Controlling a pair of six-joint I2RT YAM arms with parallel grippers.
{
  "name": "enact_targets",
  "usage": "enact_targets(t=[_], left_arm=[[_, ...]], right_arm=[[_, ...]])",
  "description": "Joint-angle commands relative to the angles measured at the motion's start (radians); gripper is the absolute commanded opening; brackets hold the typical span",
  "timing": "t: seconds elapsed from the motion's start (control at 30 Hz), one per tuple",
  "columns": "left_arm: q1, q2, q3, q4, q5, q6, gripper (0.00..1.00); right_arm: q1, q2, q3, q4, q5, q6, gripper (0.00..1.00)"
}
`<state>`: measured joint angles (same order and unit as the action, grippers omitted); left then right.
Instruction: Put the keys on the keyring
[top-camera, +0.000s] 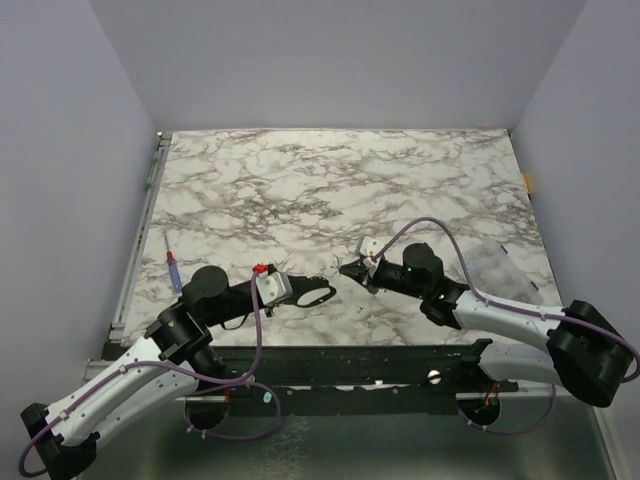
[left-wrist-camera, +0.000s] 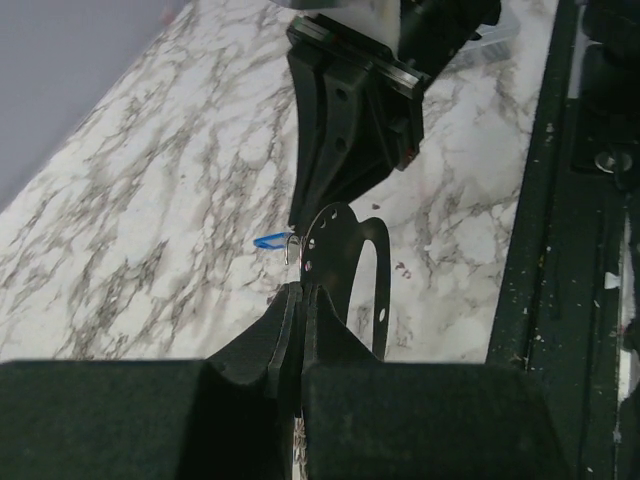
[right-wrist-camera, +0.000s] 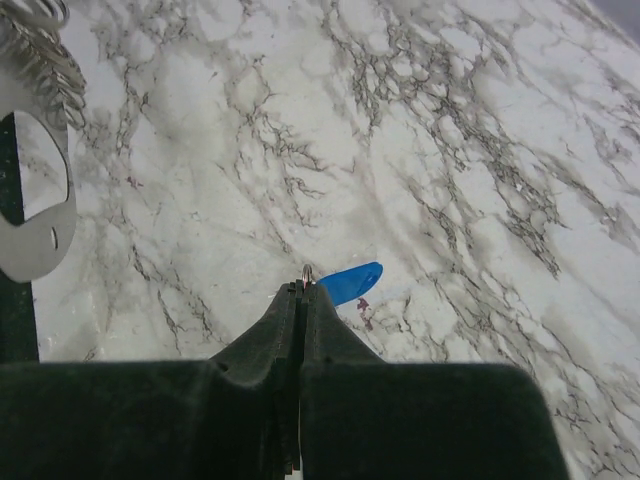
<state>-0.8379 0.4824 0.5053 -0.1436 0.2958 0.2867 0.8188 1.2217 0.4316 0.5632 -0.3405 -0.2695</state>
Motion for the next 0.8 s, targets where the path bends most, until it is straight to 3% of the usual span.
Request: enact_targets(t=[0.0, 0.23, 0.47, 0.77], left_arm=[[0.003, 0.029, -0.013, 0.057, 0.191, -0.021, 0.00], [0.004, 0.064, -0.006, 0.058, 0.236, -0.024, 0.00], [0.003, 0.126, 0.004, 0.059, 0.329, -0.032, 0.00], [0.002, 0.165, 0.025, 0.059, 0.352, -0.040, 0.00]], right_arm=[[0.005, -0.096, 0.039, -0.150, 0.040, 0.001, 0.01], [0.005, -0.202, 0.095, -0.295, 0.023, -0.014, 0.01], [0.005, -0.232, 0.157, -0.441, -0.135, -0.104, 0.01], [0.005, -0.291, 0.206, -0.527, -0.136, -0.153, 0.01]])
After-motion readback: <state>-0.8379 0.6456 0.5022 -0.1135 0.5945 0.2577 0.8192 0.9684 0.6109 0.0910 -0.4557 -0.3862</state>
